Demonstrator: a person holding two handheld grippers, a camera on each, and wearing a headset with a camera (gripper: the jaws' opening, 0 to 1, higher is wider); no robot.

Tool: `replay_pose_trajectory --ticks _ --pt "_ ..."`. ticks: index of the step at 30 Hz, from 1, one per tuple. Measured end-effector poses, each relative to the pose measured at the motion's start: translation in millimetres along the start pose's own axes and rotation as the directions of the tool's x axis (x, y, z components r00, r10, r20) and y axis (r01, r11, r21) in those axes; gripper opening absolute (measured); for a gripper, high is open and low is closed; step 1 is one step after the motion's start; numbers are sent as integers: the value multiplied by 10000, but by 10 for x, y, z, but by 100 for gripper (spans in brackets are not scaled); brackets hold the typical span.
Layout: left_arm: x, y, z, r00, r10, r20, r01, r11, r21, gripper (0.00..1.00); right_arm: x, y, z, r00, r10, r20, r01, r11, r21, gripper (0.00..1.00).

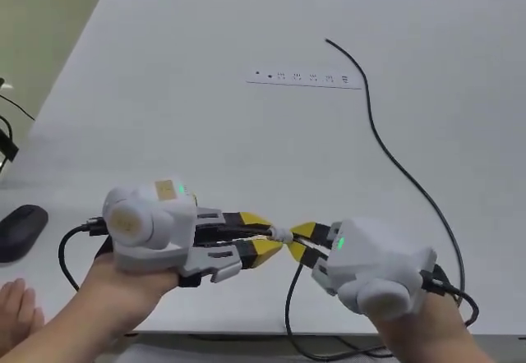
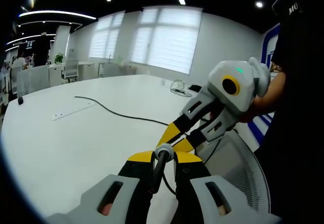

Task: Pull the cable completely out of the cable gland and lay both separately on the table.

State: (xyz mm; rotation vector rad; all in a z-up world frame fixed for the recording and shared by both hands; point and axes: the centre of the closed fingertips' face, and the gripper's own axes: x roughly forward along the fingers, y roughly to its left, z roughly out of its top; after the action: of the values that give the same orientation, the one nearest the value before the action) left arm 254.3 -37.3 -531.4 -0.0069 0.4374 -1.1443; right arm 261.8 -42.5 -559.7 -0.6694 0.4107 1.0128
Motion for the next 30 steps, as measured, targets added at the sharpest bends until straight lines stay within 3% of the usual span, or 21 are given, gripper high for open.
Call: replay_pose_trajectory --ticks 10,18,28,30 --pt "-9 -44 26 9999 -14 113 14 10000 -18 15 -24 -40 -259 9986 -62 -532 113 9955 945 0" --pt "0 -89 32 9998 -40 180 41 10000 -65 15 -101 -118 -534 9951 -209 -962 391 9809 1905 0" --pt "14 -123 38 9998 -55 200 57 9999 -93 15 -153 -112 -744 9942 -286 -1041 593 9506 3046 0" --pt "12 -126 39 9998 -49 200 51 9999 -87 15 -171 -93 -758 9946 -310 -991 596 9519 3005 0"
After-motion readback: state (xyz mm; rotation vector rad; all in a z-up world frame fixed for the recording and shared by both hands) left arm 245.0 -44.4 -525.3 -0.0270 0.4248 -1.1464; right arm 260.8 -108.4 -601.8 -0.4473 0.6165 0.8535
